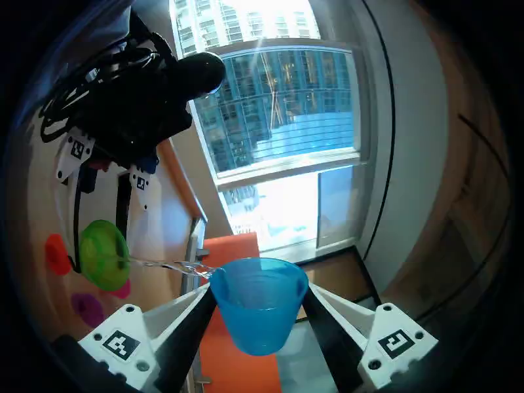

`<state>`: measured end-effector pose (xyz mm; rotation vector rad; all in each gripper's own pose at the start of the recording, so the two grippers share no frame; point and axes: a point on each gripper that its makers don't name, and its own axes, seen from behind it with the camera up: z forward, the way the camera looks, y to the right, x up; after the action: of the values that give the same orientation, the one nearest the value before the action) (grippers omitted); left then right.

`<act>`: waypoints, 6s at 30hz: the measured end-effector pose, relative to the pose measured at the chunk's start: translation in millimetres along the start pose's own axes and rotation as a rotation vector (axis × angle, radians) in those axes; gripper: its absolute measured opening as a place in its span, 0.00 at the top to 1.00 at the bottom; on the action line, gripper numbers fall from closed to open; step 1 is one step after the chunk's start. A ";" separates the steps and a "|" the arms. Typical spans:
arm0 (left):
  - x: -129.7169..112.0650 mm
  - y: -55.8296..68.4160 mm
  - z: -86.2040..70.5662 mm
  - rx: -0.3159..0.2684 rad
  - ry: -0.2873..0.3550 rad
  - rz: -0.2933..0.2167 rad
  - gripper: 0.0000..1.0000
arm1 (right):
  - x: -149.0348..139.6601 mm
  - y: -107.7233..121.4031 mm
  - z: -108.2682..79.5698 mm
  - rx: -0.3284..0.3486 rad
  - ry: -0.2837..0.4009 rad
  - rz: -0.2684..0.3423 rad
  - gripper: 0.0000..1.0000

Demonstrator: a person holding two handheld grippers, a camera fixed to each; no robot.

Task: Pour water

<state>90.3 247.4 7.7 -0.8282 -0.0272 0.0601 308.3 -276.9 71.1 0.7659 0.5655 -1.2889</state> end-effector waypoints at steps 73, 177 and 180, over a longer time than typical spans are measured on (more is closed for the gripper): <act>2.6 -14.3 -3.1 0.029 0.010 -0.003 0.13 | 12.4 1.3 5.5 -0.011 0.022 -0.090 0.10; -64.1 -101.8 -54.7 0.227 -0.169 0.054 0.13 | -55.9 -142.2 -99.7 0.084 -0.072 1.279 0.09; -73.3 -102.5 -54.6 0.228 -0.191 0.048 0.13 | -55.5 -154.0 -101.7 0.106 -0.069 1.289 0.09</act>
<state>24.2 133.4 46.3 -0.5930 -0.1770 0.1840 150.8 -178.5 19.5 0.9165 -0.1139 -0.1381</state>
